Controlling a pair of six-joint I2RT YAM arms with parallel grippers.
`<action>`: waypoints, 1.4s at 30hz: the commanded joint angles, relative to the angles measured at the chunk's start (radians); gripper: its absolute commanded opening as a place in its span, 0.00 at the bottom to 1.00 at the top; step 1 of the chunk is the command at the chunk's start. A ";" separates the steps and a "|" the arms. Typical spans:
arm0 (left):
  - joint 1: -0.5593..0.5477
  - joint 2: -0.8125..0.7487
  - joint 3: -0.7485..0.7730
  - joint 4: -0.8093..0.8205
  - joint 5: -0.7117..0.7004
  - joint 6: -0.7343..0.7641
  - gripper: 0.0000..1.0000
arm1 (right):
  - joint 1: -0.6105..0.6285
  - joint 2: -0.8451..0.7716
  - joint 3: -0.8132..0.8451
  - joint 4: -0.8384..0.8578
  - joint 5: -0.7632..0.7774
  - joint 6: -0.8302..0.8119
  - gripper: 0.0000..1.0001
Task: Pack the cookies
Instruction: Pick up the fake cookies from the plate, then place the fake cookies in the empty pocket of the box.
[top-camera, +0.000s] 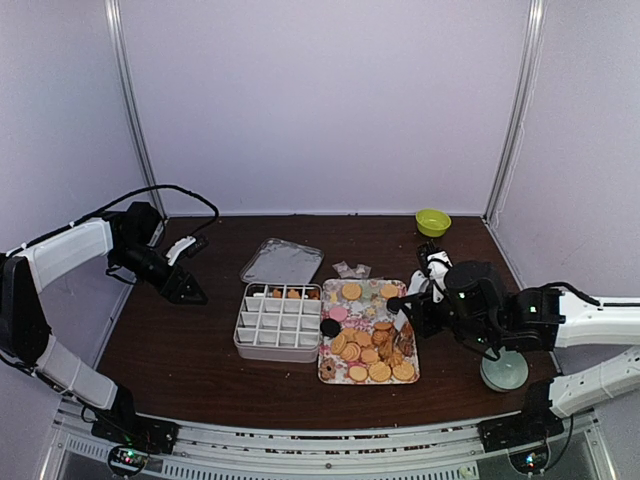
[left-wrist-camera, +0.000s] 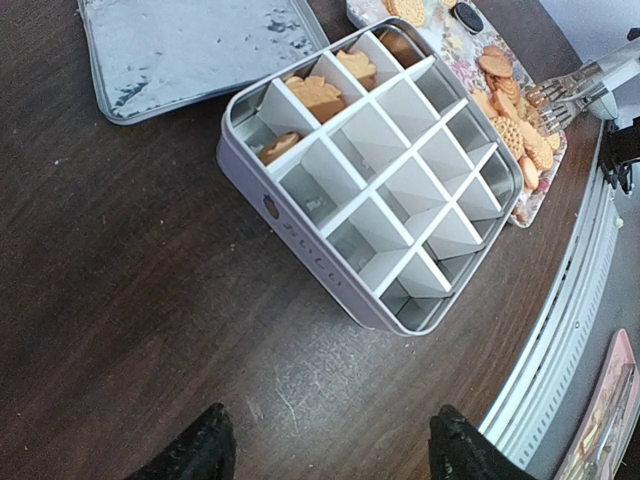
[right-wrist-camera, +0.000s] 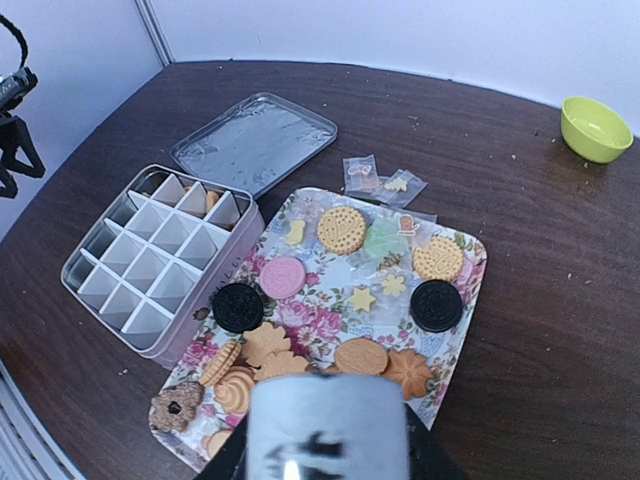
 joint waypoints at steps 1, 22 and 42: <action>-0.001 0.002 0.018 0.002 0.018 -0.002 0.69 | 0.002 0.000 0.008 -0.030 -0.013 -0.006 0.33; -0.002 0.060 -0.027 0.114 0.057 -0.039 0.67 | 0.003 0.322 0.525 0.138 -0.075 -0.134 0.14; 0.072 0.016 -0.070 0.037 0.013 0.095 0.68 | 0.015 1.082 1.264 0.153 -0.264 -0.152 0.15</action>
